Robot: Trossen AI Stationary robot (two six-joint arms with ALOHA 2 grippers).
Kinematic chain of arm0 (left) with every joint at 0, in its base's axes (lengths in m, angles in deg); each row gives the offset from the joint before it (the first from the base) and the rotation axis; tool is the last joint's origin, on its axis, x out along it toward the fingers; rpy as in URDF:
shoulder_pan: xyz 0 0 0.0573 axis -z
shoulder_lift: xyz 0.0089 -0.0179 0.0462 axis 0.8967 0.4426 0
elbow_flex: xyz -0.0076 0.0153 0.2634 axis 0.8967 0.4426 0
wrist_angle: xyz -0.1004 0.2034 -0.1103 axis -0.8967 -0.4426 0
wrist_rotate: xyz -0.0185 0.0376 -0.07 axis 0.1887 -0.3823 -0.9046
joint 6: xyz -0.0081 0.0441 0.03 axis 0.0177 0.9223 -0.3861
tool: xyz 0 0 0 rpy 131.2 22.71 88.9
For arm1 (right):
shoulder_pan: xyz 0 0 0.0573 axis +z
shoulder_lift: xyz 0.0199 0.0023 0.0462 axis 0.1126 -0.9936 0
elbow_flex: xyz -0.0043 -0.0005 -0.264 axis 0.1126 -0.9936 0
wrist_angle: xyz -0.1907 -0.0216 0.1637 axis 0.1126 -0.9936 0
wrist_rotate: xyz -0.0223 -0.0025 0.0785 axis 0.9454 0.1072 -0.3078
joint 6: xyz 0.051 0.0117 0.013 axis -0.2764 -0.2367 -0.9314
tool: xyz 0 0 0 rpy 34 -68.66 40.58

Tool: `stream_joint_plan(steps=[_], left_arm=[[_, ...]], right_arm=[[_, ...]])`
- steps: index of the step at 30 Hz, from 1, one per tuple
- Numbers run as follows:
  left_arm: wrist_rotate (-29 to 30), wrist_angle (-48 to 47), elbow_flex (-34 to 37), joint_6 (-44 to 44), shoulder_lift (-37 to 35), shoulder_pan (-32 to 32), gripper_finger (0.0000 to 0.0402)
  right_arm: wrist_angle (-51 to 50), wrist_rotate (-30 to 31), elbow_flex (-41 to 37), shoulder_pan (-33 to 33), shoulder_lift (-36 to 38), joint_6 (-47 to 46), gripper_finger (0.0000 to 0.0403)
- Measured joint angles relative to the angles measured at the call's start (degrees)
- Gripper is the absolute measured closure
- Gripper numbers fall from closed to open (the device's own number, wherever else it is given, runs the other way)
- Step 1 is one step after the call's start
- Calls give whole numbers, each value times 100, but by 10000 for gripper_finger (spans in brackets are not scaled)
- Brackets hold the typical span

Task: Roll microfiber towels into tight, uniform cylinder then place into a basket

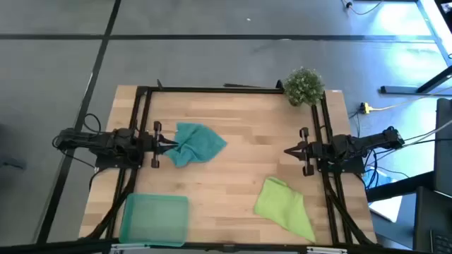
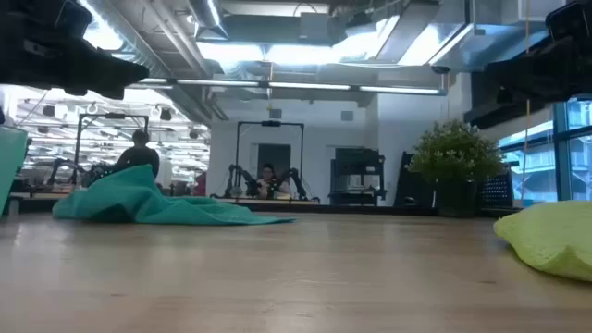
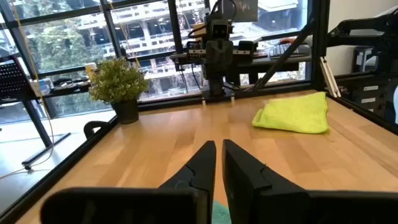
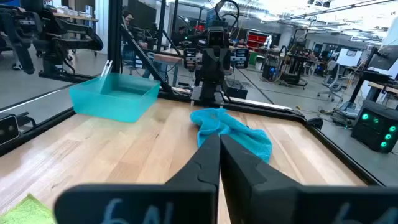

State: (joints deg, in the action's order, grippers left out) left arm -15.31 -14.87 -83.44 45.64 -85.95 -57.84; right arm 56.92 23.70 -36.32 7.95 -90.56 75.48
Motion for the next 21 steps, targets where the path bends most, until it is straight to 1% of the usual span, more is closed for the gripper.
stream_joint_plan(steps=[13,21], left_arm=[[-2,0,-1,0,0,2,356],[-1,0,0,0,1,0,363]], right_arm=[[-1,0,0,1,0,-2,389],[0,0,0,2,0,-2,389]])
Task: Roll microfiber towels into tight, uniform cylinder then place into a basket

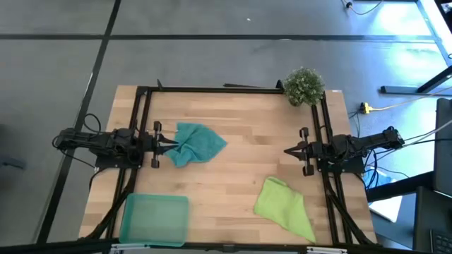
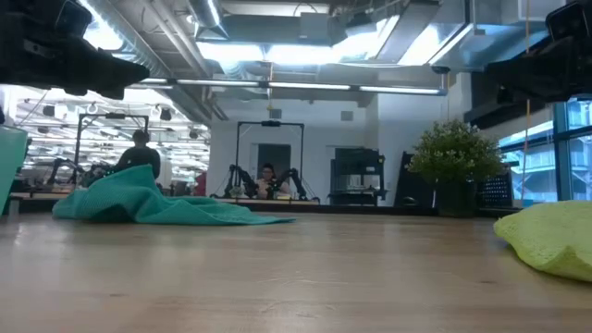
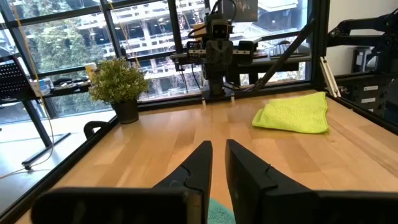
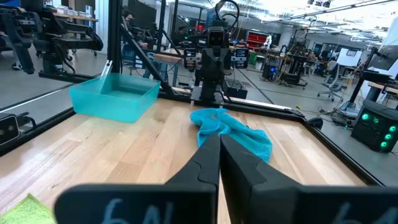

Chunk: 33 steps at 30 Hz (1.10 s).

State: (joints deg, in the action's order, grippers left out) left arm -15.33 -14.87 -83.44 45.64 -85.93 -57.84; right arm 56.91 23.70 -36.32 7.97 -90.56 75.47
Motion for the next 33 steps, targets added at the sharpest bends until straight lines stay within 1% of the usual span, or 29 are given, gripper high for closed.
stream_joint_plan(steps=[21,28,33], left_arm=[[0,0,0,0,0,0,394],[1,0,0,0,0,0,385],[0,0,0,0,0,0,375]], right_arm=[[-1,0,0,-1,-1,1,389],[11,0,0,0,0,10,389],[369,0,0,-1,4,15,389]])
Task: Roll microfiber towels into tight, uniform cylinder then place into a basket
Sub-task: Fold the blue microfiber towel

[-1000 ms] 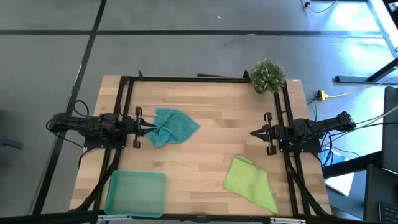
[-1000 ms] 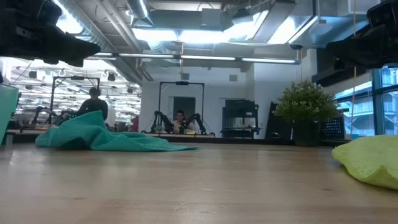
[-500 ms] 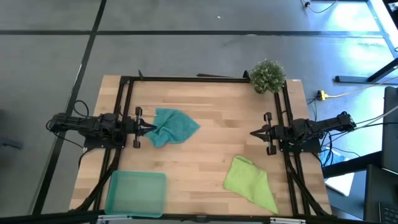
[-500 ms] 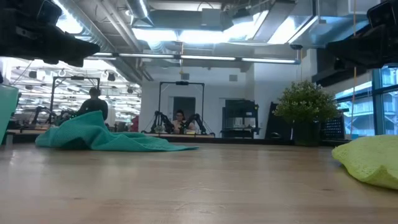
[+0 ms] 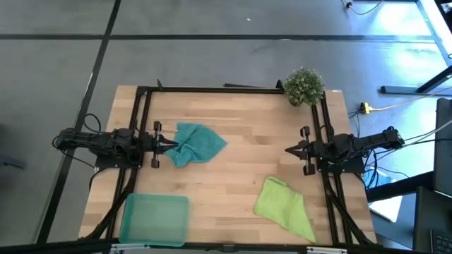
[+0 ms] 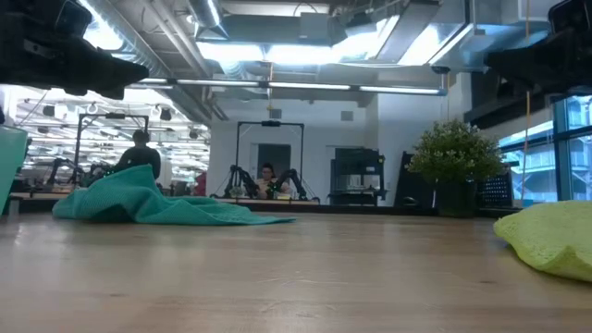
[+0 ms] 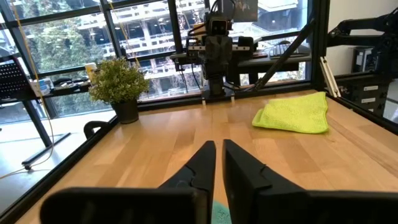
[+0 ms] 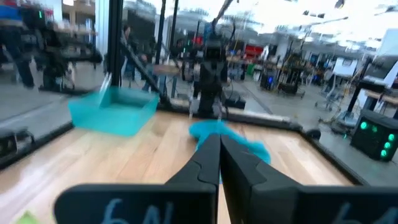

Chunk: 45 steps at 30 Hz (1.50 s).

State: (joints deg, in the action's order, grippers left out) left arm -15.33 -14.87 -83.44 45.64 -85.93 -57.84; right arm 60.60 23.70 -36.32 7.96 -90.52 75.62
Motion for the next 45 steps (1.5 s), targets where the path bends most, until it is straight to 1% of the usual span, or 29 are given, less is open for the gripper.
stream_joint_plan(steps=[8,12,16,19,23,25,28,32,36,39,42,45], left_arm=[[2,2,0,0,0,0,361],[1,0,0,0,-1,1,357],[2,0,-1,0,0,0,360],[0,0,0,0,0,0,366],[1,2,-1,-22,0,2,374],[-11,2,-1,-328,-1,9,377],[-43,16,0,-1217,0,28,381],[-48,71,0,-1679,0,28,387],[-48,166,-2,-1695,-1,28,392],[-5,194,0,-1480,0,28,395],[19,249,0,-1504,0,28,398],[36,279,-2,-1558,0,28,400]], right_arm=[[14,-7,0,1,-4,-45,389],[-19,-7,0,0,-4,-289,389],[-190,-7,0,-1,-2,-313,389],[-400,-20,0,1,-9,-347,396],[-377,-52,0,-1,-15,-649,396],[-377,-55,0,0,-15,-743,396],[-372,-53,-1,-1,-15,-772,399],[-352,175,0,1,-15,-847,396],[-291,600,-1,1,-15,-1110,396],[-270,905,0,1,-13,-1215,399],[-244,1060,0,1,-13,-1215,398],[-235,1089,0,1,-15,-1215,396]])
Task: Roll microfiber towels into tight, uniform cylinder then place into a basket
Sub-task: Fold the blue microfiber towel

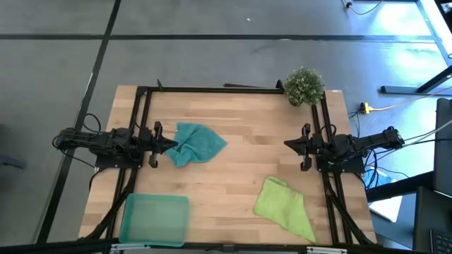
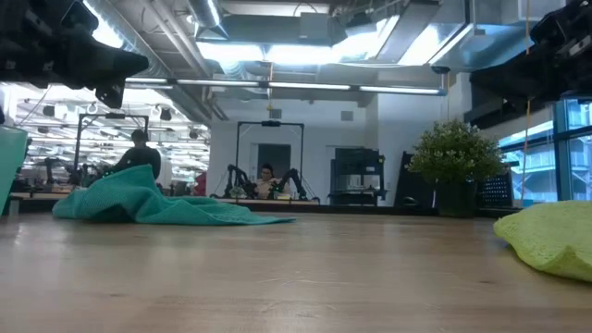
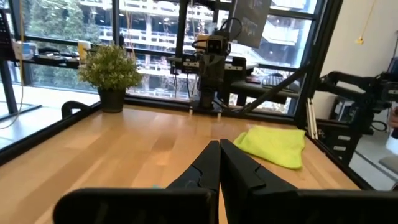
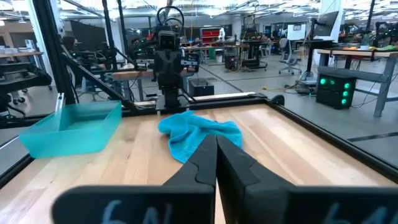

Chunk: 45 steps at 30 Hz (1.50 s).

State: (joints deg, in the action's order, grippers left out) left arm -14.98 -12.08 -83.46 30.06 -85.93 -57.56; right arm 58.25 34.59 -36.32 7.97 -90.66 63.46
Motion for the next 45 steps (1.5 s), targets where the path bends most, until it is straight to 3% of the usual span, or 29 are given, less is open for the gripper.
stream_joint_plan(steps=[5,11,18,28,40,45], left_arm=[[347,-20,-112,-297,2,-6,401],[447,-372,-749,-278,385,-3,401],[482,-1001,-1620,-1038,1732,1,401],[699,-3415,-2754,-1635,3474,-131,400],[568,-3611,-2837,-1801,4068,-356,327],[353,-3613,-2760,-1633,4304,-351,317]], right_arm=[[-2,6,0,0,1,4,400],[-2,8,0,0,2,26,396],[-5,8,0,0,2,7,399],[-7,138,0,0,1,182,399],[-9,278,0,-2,2,177,399],[-8,277,0,-2,2,179,389]])
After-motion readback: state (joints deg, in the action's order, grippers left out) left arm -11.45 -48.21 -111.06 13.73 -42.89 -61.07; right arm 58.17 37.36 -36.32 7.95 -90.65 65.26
